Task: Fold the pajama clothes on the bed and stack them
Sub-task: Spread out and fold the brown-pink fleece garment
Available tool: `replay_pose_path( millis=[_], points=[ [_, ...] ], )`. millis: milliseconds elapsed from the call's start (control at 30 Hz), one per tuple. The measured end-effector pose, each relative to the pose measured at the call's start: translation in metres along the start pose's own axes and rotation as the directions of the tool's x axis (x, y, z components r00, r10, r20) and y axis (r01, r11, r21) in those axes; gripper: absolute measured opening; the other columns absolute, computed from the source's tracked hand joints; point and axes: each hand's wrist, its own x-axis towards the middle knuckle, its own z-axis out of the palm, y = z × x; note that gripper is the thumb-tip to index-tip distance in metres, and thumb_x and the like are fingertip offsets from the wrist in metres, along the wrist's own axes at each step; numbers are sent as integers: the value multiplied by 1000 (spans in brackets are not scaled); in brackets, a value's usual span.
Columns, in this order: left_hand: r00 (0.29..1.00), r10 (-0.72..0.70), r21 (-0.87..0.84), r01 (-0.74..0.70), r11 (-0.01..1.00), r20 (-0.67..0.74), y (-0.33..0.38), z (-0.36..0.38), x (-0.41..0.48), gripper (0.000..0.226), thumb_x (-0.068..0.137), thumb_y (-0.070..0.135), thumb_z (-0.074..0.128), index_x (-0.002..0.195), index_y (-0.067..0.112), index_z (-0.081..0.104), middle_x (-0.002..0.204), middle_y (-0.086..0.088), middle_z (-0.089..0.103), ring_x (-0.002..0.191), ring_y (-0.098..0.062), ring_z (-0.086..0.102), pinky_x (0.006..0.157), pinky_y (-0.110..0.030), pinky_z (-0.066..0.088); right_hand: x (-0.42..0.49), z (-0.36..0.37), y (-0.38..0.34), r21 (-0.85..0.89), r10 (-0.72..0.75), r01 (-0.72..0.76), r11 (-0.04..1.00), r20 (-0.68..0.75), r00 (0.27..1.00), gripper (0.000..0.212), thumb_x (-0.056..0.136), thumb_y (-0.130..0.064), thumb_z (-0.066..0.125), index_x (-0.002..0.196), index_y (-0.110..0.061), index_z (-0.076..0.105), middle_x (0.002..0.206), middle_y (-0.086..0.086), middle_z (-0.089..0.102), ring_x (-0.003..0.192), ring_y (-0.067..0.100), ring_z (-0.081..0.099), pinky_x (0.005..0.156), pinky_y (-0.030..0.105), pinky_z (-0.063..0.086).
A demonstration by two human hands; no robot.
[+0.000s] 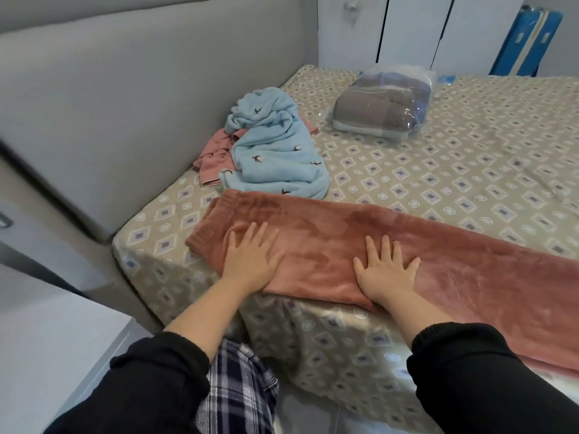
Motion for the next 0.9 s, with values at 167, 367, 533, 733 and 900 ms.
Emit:
replay_pose_path(
  millis=[167,367,533,733,900],
  points=[
    [984,-159,106,167,980,-78,-63,-11,5,58,97,53,11,153,37,8,162,6,-1,149,-21,-8,116,-57,-3,1,0,1,-8,7,-7,1000,-8,1000,65,93,-59,8,152,-36,-7,161,1,-13,147,24,-14,112,62,-7],
    [859,-506,-355,499,790,82,-78,-29,9,87,87,65,46,154,24,8,155,-14,28,139,-37,30,107,-48,33,-1,-1,1,-15,-9,9,1000,-22,1000,63,94,-52,8,152,-33,-6,161,3,-9,147,26,-10,112,62,-6],
    [771,-550,-672,594,441,320,-93,-58,14,82,76,52,72,137,5,46,134,-17,54,118,-34,55,87,-33,43,-7,-7,7,74,-64,66,995,-30,998,60,96,-47,19,153,-34,4,162,3,-3,148,23,-6,113,60,-3],
    [798,-521,-824,494,276,304,-59,-98,15,48,75,25,70,118,7,62,90,-12,64,71,-24,60,55,-30,46,-26,-31,36,509,-130,157,846,-88,988,50,97,-30,49,145,-15,39,154,4,33,142,19,27,114,35,18],
    [978,-197,-594,114,797,-75,53,-160,16,46,70,29,65,115,22,56,109,-6,64,98,-28,61,77,-32,50,-43,-63,79,933,154,-52,357,-4,988,30,97,-22,49,124,-13,56,127,10,59,115,24,58,102,38,43]
  ],
)
